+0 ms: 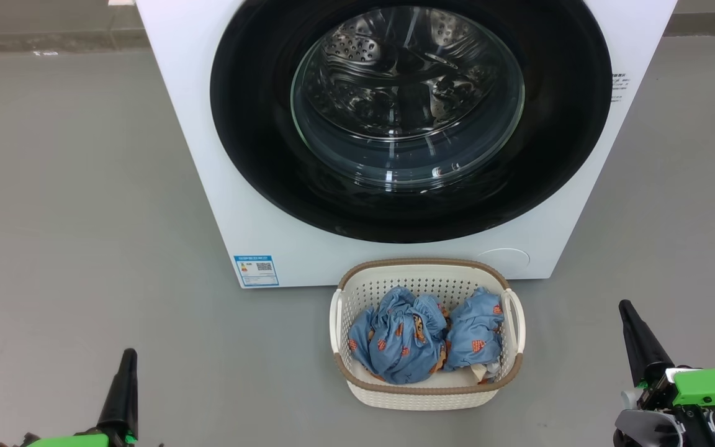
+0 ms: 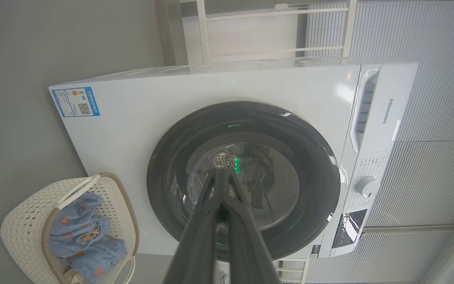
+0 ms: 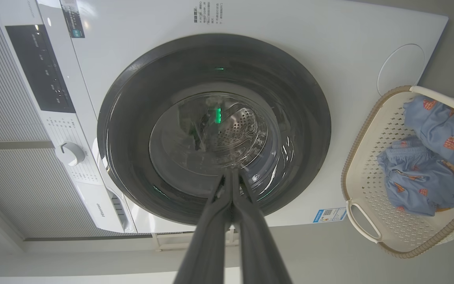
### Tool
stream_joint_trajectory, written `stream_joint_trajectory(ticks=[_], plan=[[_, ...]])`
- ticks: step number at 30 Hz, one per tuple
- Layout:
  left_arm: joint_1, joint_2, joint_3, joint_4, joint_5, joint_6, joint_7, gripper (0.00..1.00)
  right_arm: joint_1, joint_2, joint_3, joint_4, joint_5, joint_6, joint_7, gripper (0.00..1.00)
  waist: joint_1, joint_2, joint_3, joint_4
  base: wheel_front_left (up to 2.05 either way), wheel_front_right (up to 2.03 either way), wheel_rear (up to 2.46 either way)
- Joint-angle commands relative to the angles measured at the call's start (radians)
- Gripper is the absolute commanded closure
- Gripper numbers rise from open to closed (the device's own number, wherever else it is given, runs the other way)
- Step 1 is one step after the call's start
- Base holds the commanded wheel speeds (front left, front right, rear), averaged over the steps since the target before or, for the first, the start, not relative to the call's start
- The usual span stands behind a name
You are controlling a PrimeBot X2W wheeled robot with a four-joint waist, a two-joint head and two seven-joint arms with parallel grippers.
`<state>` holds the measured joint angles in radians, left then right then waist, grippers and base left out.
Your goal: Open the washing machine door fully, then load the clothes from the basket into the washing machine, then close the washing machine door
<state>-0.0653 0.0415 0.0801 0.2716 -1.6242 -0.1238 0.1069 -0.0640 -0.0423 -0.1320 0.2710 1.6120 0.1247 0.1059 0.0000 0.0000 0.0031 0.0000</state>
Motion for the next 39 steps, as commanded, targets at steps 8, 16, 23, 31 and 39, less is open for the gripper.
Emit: stream_joint_trajectory(ticks=[8, 16, 23, 31, 39], plan=[[0.030, -0.012, -0.005, 0.036, 0.000, 0.001, -0.003, 0.00, 0.032, 0.017, 0.004, 0.046, -0.001, 0.000, -0.002, 0.00, 0.0000, 0.0000, 0.001, 0.000, 0.00, 0.00, 0.00], [0.035, -0.005, -0.014, 0.011, 0.018, 0.001, -0.027, 0.00, 0.031, 0.012, 0.018, 0.037, -0.013, 0.000, -0.019, 0.00, 0.0012, 0.0000, -0.002, 0.002, 0.00, 0.00, 0.00], [0.035, 0.008, -0.023, -0.008, 0.055, 0.000, -0.048, 0.00, 0.023, -0.005, 0.041, 0.034, -0.039, 0.001, -0.041, 0.00, 0.0000, 0.0000, -0.001, 0.004, 0.00, 0.00, 0.00], [0.035, 0.022, -0.026, -0.027, 0.129, 0.000, -0.071, 0.00, 0.005, -0.035, 0.074, 0.032, -0.080, 0.001, -0.069, 0.00, 0.0000, 0.0000, -0.003, 0.005, 0.00, 0.00, 0.00], [0.033, 0.040, -0.032, -0.039, 0.218, -0.001, -0.095, 0.00, -0.015, -0.075, 0.113, 0.034, -0.154, 0.002, -0.095, 0.00, 0.0000, 0.0000, -0.005, 0.007, 0.00, 0.00, 0.00]])
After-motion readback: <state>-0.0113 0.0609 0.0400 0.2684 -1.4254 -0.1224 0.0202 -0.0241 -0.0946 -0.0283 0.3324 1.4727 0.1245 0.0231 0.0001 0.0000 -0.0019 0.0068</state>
